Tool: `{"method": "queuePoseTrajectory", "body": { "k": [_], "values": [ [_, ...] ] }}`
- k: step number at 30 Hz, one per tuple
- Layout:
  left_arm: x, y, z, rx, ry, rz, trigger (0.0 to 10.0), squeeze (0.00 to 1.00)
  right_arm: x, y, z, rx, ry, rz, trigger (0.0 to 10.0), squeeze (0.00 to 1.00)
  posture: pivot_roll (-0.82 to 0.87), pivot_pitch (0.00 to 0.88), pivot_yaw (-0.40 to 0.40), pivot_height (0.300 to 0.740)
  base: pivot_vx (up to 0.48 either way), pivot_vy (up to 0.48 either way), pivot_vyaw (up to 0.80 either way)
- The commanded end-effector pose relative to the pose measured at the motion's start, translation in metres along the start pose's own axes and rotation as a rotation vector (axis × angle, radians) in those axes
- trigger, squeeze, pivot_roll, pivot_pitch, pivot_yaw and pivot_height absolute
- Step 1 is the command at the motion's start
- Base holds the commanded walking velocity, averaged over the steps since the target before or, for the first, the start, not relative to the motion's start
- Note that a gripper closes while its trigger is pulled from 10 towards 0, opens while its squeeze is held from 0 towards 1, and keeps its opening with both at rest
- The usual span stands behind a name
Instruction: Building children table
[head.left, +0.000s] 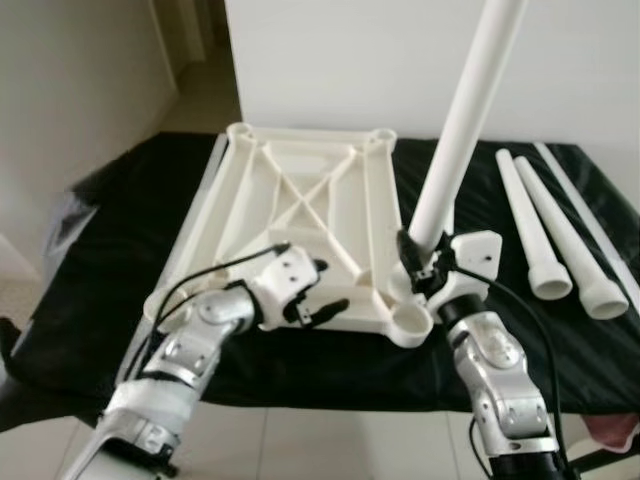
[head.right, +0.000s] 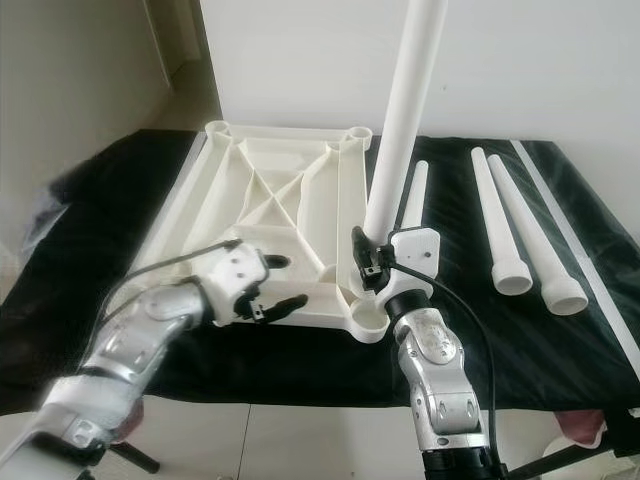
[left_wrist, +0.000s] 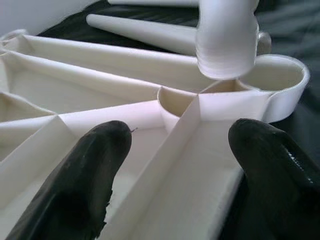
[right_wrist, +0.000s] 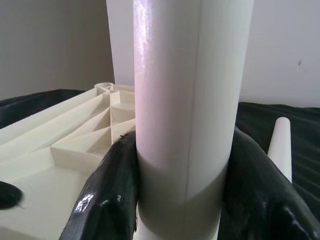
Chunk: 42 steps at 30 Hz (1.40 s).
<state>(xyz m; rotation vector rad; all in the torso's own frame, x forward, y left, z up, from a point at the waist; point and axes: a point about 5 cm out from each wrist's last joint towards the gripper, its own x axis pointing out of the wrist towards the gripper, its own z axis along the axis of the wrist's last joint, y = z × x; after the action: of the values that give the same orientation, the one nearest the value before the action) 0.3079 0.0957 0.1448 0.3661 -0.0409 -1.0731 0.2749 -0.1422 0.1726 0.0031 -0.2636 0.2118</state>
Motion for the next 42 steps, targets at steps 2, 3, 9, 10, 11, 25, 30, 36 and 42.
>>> {"method": "queuePoseTrajectory", "body": {
  "k": [2, 3, 9, 10, 11, 25, 30, 36, 42],
  "values": [
    [-0.006, -0.007, 0.002, -0.056, -0.013, -0.067, 10.0, 0.00, -0.004, 0.000, 0.008, -0.013, -0.046, 0.008, 10.0, 0.00, 0.02, 0.000, 0.007, 0.740, 0.000, 0.000, 0.00],
    [-0.006, -0.007, 0.002, -0.056, -0.013, -0.067, 10.0, 0.00, -0.004, 0.000, 0.008, -0.013, -0.046, 0.008, 10.0, 0.00, 0.02, 0.000, 0.007, 0.740, 0.000, 0.000, 0.00],
    [-0.014, -0.019, 0.001, -0.142, 0.005, -0.086, 10.0, 0.00, -0.014, 0.002, 0.009, -0.011, -0.067, -0.013, 10.0, 0.00, 0.03, 0.000, 0.002, 0.740, 0.000, 0.000, 0.00],
    [-0.014, -0.021, 0.003, -0.147, -0.006, -0.087, 10.0, 0.00, -0.015, 0.003, 0.009, -0.009, -0.066, -0.010, 10.0, 0.00, 0.03, 0.000, 0.001, 0.740, 0.000, 0.000, 0.00],
    [-0.014, -0.022, 0.004, -0.151, -0.013, -0.087, 10.0, 0.00, -0.016, 0.003, 0.008, -0.008, -0.065, -0.008, 10.0, 0.00, 0.03, 0.000, 0.001, 0.740, 0.000, 0.000, 0.00],
    [-0.015, -0.043, 0.014, -0.199, -0.055, -0.127, 10.0, 0.00, -0.031, 0.007, -0.002, -0.064, -0.020, 0.063, 10.0, 0.00, 0.02, 0.000, -0.002, 0.740, 0.000, 0.000, 0.00],
    [-0.012, -0.049, 0.017, -0.231, -0.073, -0.136, 10.0, 0.00, -0.036, 0.008, -0.006, -0.087, -0.006, 0.085, 10.0, 0.00, 0.01, 0.000, -0.005, 0.740, 0.000, 0.000, 0.00],
    [-0.012, -0.053, 0.018, -0.244, -0.069, -0.146, 10.0, 0.00, -0.041, 0.011, -0.011, -0.130, 0.005, 0.127, 10.0, 0.00, 0.01, 0.000, -0.010, 0.740, 0.000, 0.000, 0.00],
    [-0.013, -0.051, 0.017, -0.249, -0.055, -0.138, 10.0, 0.00, -0.046, 0.010, -0.019, -0.125, 0.025, 0.141, 10.0, 0.00, 0.01, 0.000, -0.008, 0.740, 0.000, 0.000, 0.00]
  ]
}}
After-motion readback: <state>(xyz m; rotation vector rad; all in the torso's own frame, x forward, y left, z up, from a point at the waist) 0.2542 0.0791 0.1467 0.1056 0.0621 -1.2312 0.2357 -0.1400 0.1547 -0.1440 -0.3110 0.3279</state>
